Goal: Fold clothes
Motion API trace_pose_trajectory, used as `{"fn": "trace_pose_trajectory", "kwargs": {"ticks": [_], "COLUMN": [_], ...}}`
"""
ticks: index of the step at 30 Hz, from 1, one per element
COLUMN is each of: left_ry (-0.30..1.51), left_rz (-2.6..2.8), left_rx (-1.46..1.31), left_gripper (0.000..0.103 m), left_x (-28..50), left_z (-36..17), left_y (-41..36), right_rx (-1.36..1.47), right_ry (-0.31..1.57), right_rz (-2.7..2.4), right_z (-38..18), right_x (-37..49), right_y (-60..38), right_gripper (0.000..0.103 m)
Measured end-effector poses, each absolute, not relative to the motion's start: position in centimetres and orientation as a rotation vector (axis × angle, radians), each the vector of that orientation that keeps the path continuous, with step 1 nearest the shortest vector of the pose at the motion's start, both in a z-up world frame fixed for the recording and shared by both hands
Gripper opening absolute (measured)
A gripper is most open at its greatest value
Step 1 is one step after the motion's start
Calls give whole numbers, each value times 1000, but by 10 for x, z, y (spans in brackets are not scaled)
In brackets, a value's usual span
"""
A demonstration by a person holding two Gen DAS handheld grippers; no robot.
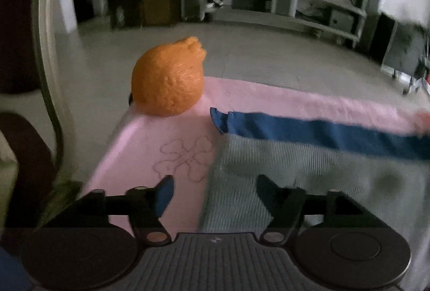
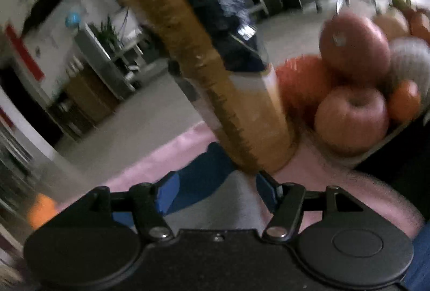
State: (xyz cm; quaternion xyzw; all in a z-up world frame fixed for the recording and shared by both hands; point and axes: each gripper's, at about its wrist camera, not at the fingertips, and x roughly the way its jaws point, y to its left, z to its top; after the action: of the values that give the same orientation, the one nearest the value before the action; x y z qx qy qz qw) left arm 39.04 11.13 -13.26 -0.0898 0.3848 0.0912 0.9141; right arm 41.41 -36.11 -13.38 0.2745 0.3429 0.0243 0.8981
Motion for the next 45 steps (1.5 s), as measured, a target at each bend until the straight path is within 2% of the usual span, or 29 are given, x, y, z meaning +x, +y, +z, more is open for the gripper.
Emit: {"fn": "trace_pose_trajectory", "kwargs": {"ticks": [2, 5, 7, 8, 12, 16, 19, 20, 21, 23, 29, 30, 31, 32, 33, 34, 36, 41, 42, 44, 45], "left_ry": [806, 839, 868, 883, 876, 830, 788, 772, 756, 721, 767, 770, 778, 787, 788, 781, 790, 855, 873, 893, 886], "left_rz": [169, 135, 126, 123, 116, 138, 180, 199, 219, 291, 397, 365, 329, 296, 289, 286, 216, 143, 143, 152, 152], "left_rx": [-270, -305, -292, -285, -226, -95, 18, 58, 99, 182, 186, 142, 92, 46, 10, -17, -112, -223, -224, -231, -238], "left_gripper": [68, 59, 51, 48, 43, 21, 16, 16, 15, 1, 2, 9, 24, 30, 36, 48, 57, 57, 52, 49, 39], "left_x": [402, 422, 433, 437, 438, 433, 429, 427, 426, 425, 425, 421, 417, 415, 414, 415, 420, 440, 443, 444, 440], "left_z": [-134, -139, -144, -146, -152, -152, -152, -152, -152, -153, -164, -160, -155, -151, -147, -142, -136, -139, -144, -153, -155], "left_y": [123, 126, 123, 122, 114, 101, 89, 84, 79, 71, 96, 98, 101, 104, 105, 107, 113, 118, 116, 113, 113], "right_rx": [620, 622, 618, 607, 579, 490, 396, 365, 334, 271, 105, 108, 123, 152, 193, 243, 333, 495, 520, 547, 558], "right_ry": [728, 740, 747, 746, 732, 720, 713, 711, 708, 702, 704, 713, 718, 732, 744, 749, 754, 767, 774, 787, 794], "right_rz": [63, 68, 70, 64, 42, 20, 2, -4, -10, -22, -58, -53, -45, -41, -31, -15, 8, 22, 25, 25, 25], "right_z": [-143, -152, -158, -160, -162, -162, -162, -162, -162, -162, -166, -170, -170, -167, -162, -157, -152, -155, -157, -162, -165], "right_x": [419, 423, 426, 428, 429, 428, 429, 429, 429, 429, 430, 430, 430, 430, 429, 427, 422, 421, 422, 426, 428], "right_y": [-366, -364, -362, -360, -358, -346, -332, -328, -323, -314, -291, -293, -297, -302, -307, -311, -318, -336, -339, -342, -343], "right_gripper": [62, 61, 49, 48, 49, 52, 50, 46, 23, 18, 16, 18, 20, 21, 26, 38, 45, 45, 45, 45, 45]}}
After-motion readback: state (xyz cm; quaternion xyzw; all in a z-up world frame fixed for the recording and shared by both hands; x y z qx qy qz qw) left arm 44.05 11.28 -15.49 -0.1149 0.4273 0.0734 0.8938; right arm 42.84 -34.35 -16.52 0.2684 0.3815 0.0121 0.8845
